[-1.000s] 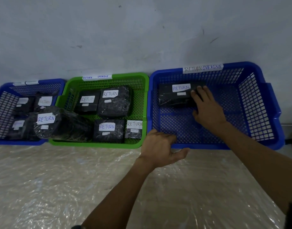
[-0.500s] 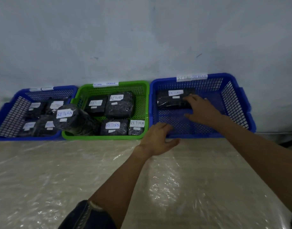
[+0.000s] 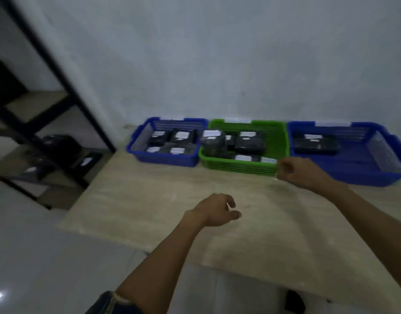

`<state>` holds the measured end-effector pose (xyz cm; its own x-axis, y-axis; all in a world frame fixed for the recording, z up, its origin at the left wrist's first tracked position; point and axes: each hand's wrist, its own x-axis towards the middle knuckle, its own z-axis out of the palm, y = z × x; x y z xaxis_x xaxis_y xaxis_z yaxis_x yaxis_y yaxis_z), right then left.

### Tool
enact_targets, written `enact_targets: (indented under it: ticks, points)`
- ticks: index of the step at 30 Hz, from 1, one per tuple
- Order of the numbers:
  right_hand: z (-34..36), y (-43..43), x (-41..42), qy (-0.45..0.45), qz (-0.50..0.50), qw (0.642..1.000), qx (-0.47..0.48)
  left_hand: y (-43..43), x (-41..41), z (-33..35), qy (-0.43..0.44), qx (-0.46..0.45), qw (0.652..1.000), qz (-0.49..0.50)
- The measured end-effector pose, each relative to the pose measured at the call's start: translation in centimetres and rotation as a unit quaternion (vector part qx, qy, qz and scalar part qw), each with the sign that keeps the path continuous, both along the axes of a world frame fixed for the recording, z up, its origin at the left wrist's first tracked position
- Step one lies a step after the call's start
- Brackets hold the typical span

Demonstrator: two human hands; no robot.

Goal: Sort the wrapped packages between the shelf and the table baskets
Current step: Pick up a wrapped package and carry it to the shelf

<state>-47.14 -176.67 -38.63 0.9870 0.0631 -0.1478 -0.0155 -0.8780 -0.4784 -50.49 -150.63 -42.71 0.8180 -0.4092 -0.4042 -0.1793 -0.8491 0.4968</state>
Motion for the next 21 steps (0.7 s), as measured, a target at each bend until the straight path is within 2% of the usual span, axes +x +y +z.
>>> enact_targets:
  ticks: [3,6,11,21]
  points:
    - [0.6,7.8,-2.7,0.119,0.119,0.980,-0.105,7.8,-2.5,0.4,0.034,0.015,0.998,0.059]
    - [0.6,14.7,-3.2,0.196,0.194,0.948,-0.158,14.4,-3.6,0.6,0.067,0.040,0.992,0.101]
    - [-0.2,25.1,-0.6,0.184,0.254,0.932,-0.182,24.0,-3.8,0.2,0.067,0.037,0.983,0.166]
    - [-0.7,45.1,5.1,0.197,0.340,0.906,-0.158,43.0,-3.4,1.3,0.082,0.022,0.956,0.279]
